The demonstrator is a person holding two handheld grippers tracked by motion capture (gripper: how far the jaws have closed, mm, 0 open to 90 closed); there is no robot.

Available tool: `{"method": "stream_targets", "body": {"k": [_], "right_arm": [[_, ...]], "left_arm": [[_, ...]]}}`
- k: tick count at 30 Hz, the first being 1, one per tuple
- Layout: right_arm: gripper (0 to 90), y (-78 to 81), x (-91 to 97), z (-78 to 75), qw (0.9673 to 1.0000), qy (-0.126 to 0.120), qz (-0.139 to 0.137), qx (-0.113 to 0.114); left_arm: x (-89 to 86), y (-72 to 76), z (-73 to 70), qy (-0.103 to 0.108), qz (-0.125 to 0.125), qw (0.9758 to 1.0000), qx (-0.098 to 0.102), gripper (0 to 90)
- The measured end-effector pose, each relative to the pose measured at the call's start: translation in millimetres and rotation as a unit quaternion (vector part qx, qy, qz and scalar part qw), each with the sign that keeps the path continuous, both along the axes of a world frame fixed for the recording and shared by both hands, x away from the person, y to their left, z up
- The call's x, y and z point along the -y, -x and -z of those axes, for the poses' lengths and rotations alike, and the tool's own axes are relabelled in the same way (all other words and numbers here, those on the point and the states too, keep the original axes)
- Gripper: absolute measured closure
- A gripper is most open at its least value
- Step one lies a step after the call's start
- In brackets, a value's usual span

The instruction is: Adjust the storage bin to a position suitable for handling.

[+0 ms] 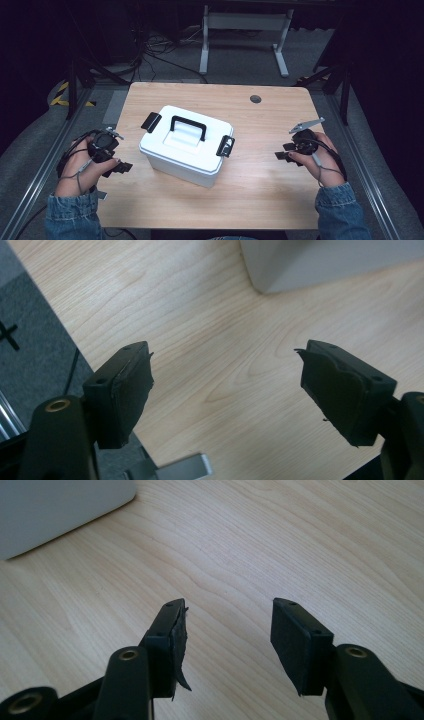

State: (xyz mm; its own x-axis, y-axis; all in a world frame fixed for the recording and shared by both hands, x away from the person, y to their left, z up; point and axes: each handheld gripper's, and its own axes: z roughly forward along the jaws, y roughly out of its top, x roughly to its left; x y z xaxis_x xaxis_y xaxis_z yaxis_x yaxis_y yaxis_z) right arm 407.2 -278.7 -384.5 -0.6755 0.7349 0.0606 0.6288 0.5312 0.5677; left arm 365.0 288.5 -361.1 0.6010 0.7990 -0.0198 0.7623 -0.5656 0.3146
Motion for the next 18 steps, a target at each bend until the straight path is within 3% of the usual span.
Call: {"method": "stream_targets", "body": {"k": [3, 8, 13, 18], "right_arm": [[49.5, 6.9, 8.0, -8.5, 0.9999, -0.014, 0.004, 0.006], [50.6, 10.8, 7.9, -13.9, 0.9996, -0.027, -0.003, 0.010], [52.3, 8.6, -1.2, -16.3, 0.9996, -0.022, -0.016, 0.000], [55.0, 1.6, -14.5, -27.5, 0.9994, -0.012, -0.032, -0.002]], "left_arm": [[-2.4, 3.2, 1.9, 0.010, 0.002, 0.9999, -0.005, 21.7], [-2.1, 10.0, -8.2, 0.011, -0.013, 0.9998, 0.007, 22.8], [-6.7, 13.7, -10.8, 0.029, -0.005, 0.9993, 0.024, 22.3], [-10.5, 13.7, -7.9, 0.015, -0.024, 0.9991, 0.031, 23.3]]}}
